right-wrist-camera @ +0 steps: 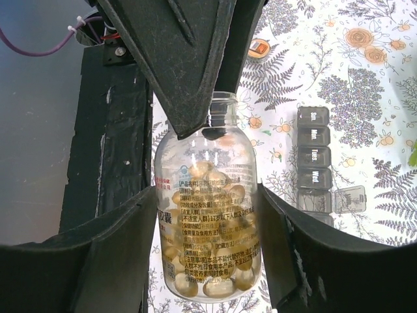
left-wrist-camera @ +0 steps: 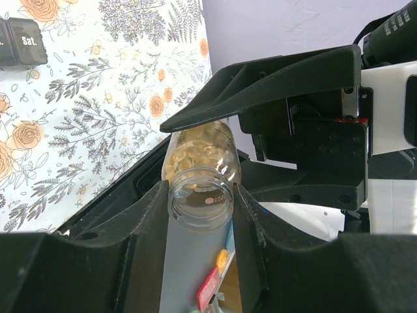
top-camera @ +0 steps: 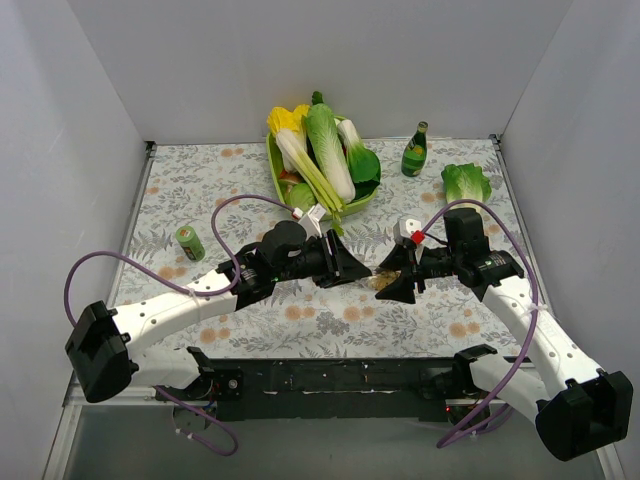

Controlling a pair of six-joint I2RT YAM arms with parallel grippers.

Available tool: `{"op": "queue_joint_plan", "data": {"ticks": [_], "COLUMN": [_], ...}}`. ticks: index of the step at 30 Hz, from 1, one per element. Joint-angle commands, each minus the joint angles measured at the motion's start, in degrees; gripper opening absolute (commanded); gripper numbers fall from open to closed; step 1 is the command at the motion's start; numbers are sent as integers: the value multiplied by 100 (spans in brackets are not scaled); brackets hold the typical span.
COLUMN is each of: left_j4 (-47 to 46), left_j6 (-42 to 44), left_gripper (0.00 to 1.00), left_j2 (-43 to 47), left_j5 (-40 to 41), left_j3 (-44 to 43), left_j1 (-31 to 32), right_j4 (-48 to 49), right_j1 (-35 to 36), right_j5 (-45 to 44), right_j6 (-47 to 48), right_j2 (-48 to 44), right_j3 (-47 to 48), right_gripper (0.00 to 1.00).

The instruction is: Sort the pills into containers

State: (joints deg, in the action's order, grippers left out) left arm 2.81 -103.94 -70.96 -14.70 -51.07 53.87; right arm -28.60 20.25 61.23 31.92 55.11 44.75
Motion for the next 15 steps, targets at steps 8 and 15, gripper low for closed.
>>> {"op": "queue_joint_plan", "data": {"ticks": [8,15], "left_j4": [-158,-254], "left_j6": [5,-82], "left_gripper": [0,0], "left_j2": [249,232], "left_j5": [20,-42], "left_j3": [-167,-131], "left_j1": [10,19], "right_j4": [21,56], "right_j1": [-21,-21], "right_j5": [108,170], "right_j6": [42,-2], "right_j2": [-53,-44], "right_j3": [148,139], "right_gripper": [63,33]}}
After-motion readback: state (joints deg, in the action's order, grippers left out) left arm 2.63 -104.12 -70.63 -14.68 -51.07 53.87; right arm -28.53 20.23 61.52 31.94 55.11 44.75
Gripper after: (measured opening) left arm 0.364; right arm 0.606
